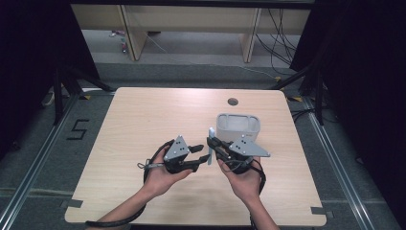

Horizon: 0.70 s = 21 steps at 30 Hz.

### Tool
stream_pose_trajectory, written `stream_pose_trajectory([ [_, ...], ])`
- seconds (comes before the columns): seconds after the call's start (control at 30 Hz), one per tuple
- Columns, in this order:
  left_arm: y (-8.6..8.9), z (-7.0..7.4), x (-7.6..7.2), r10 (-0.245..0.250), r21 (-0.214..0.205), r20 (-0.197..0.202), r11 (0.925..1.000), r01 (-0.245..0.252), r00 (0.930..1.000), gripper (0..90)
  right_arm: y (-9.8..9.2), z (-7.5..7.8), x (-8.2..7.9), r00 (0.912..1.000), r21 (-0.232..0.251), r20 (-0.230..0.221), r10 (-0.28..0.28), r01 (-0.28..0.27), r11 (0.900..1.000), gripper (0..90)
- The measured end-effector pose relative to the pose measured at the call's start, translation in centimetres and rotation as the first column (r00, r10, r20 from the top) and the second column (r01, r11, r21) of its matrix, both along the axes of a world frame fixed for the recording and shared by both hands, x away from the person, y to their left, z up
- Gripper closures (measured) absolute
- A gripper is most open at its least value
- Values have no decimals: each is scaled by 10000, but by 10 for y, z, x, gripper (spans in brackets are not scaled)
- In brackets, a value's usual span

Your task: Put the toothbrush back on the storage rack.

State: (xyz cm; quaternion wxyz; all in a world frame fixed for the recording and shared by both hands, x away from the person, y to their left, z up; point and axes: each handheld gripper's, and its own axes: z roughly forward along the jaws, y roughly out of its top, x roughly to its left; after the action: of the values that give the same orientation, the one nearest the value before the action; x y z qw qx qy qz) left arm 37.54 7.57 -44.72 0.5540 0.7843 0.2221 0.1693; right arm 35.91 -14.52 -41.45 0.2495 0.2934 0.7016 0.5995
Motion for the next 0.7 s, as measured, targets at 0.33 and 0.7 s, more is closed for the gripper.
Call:
stream_pose_trajectory([
  [0.33, 38, -5, -1, 980, -197, 144, 9950, -977, 9951, 351, -7, 1, 1, 9994, 41, -171, -316, 317, 9995, 839],
  [0.7, 85, -12, -3, 2100, -1004, 102, 9730, -2079, 9777, 315, -12, 2, 2, 9990, -84, 95, -444, 445, 9990, 839],
])
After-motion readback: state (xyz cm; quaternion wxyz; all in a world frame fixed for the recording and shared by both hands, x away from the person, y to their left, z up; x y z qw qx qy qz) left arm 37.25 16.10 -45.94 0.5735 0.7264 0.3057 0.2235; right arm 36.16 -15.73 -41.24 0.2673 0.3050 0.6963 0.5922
